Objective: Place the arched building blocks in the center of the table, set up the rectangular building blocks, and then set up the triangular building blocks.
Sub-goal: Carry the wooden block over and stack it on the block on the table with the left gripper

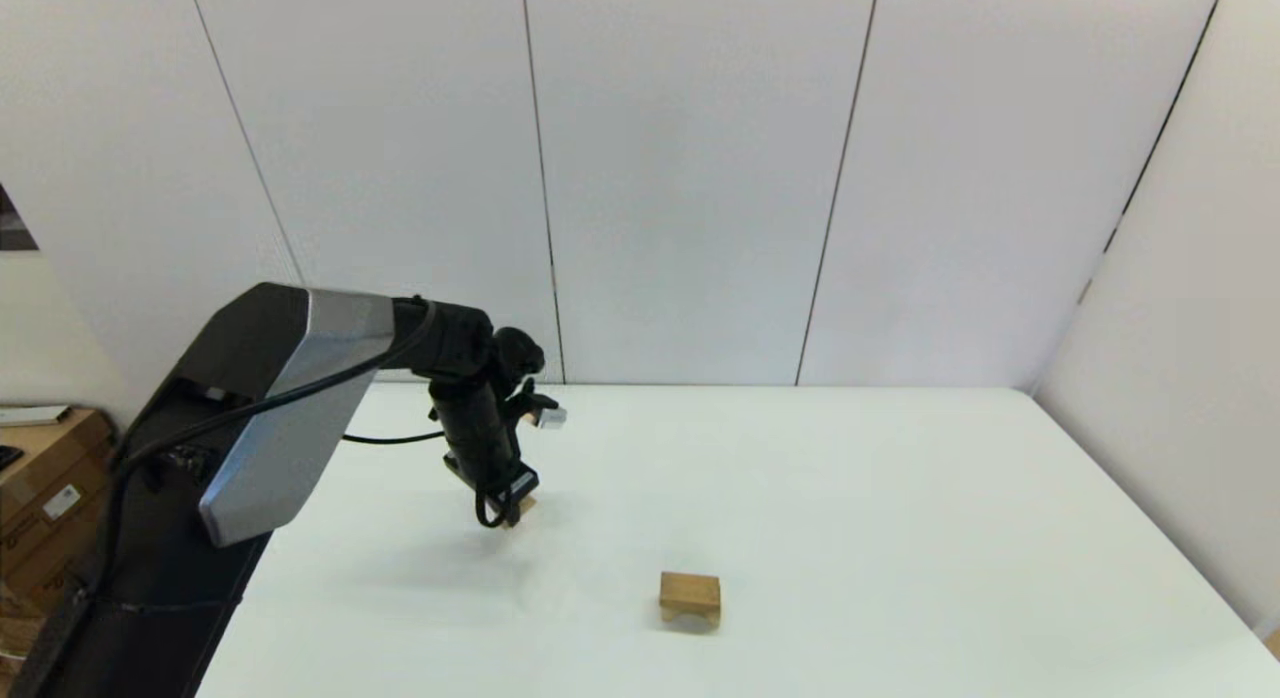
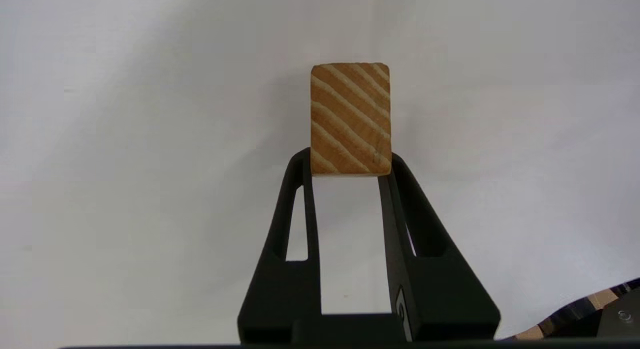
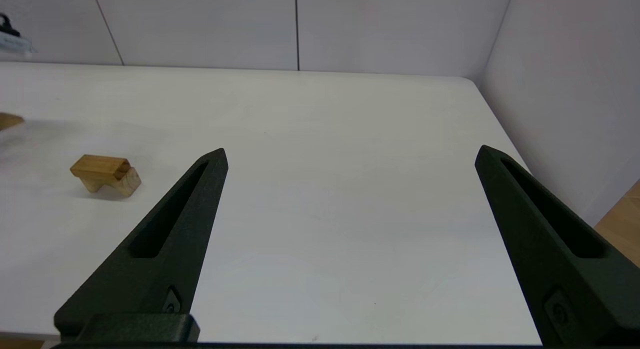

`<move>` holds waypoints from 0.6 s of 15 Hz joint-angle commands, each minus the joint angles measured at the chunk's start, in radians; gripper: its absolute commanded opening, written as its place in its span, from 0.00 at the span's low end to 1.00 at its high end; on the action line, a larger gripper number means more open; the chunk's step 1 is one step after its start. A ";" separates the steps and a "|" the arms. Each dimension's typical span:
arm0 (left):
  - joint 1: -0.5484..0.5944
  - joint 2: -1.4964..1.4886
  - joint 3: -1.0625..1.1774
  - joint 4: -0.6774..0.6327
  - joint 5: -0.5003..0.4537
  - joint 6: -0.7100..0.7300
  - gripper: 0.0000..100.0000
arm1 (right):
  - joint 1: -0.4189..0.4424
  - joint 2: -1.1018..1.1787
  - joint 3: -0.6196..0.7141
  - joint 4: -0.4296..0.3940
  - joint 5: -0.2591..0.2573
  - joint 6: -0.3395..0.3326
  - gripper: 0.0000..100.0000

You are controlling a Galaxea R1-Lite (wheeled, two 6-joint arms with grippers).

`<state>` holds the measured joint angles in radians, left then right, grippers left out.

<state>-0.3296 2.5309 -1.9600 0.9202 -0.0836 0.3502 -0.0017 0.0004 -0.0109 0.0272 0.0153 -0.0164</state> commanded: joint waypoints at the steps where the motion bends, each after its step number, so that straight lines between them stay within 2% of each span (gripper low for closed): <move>1: -0.017 -0.139 0.000 0.005 -0.047 0.058 0.00 | 0.000 0.000 0.000 0.000 0.000 0.000 1.00; 3: -0.049 -0.199 0.003 0.020 -0.125 0.158 0.00 | 0.000 0.000 0.000 0.000 0.000 0.000 1.00; 5: -0.095 -0.234 0.001 0.063 -0.136 0.239 0.00 | 0.000 0.000 0.000 0.000 0.000 0.000 1.00; 9: -0.164 -0.261 0.001 0.129 -0.134 0.509 0.00 | 0.000 0.000 0.000 0.000 0.000 0.000 1.00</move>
<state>-0.4670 2.2962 -1.9583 1.0260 -0.2172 0.7885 -0.0009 0.0004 -0.0109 0.0274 0.0147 -0.0164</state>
